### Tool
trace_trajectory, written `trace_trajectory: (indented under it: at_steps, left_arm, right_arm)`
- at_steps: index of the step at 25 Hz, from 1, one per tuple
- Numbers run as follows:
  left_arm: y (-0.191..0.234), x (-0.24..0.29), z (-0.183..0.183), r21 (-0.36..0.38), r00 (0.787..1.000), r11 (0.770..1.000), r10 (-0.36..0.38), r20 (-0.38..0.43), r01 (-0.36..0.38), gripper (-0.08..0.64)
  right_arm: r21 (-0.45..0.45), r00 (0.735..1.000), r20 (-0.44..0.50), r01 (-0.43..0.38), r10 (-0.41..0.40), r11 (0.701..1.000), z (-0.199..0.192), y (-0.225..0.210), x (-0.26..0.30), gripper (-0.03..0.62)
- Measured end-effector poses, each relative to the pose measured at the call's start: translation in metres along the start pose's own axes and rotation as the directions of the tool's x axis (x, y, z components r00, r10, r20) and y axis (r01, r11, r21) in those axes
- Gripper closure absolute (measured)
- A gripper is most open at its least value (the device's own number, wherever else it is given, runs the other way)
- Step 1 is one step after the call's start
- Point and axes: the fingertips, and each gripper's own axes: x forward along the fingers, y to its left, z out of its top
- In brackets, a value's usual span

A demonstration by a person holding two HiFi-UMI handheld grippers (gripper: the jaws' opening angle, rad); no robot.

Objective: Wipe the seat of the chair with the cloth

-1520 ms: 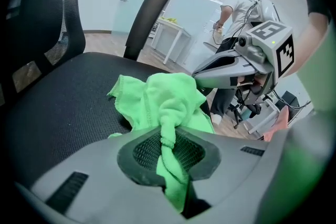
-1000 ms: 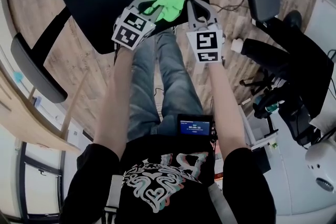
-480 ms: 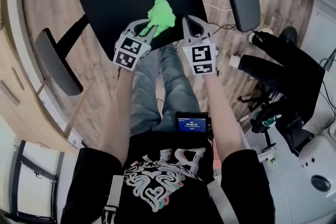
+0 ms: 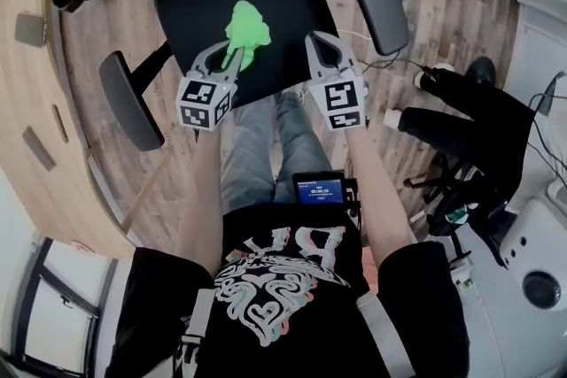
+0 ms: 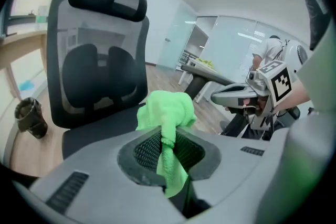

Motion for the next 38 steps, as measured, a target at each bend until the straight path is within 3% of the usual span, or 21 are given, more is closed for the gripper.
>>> trace_trajectory:
  at_steps: [11,15,17,23,27,32,38]
  left_arm:
    - [-0.003,-0.092,0.103,0.056,0.974,0.990,0.115,0.196,-0.129,0.508]
    - [-0.010,-0.130,0.125,0.087,0.954,0.980,0.152,0.260,-0.180,0.508]
    - [-0.007,-0.139,0.140,0.096,0.941,0.974,0.170,0.294,-0.206,0.508]
    - [-0.020,-0.177,0.167,0.115,0.937,0.968,0.182,0.297,-0.225,0.508]
    - [-0.031,-0.203,0.199,0.145,0.908,0.954,0.193,0.372,-0.262,0.508]
    - [-0.044,-0.230,0.223,0.132,0.873,0.947,0.210,0.440,-0.294,0.508]
    - [-0.056,-0.255,0.235,0.106,0.849,0.945,0.225,0.478,-0.310,0.508]
  right_arm:
    - [-0.089,0.987,0.162,-0.006,0.021,0.996,0.108,0.010,-0.060,0.591]
    - [-0.001,0.972,0.234,-0.026,0.025,1.000,0.134,0.013,-0.091,0.591]
    - [-0.005,0.960,0.277,-0.033,0.033,0.999,0.156,0.009,-0.098,0.591]
    - [-0.036,0.941,0.336,-0.023,0.034,0.999,0.198,0.010,-0.121,0.592]
    - [-0.066,0.921,0.387,-0.011,0.036,0.998,0.222,0.007,-0.133,0.591]
    - [-0.068,0.904,0.424,-0.017,0.044,0.998,0.242,0.012,-0.148,0.591]
    - [-0.046,0.870,0.492,-0.002,0.025,0.999,0.267,0.015,-0.178,0.591]
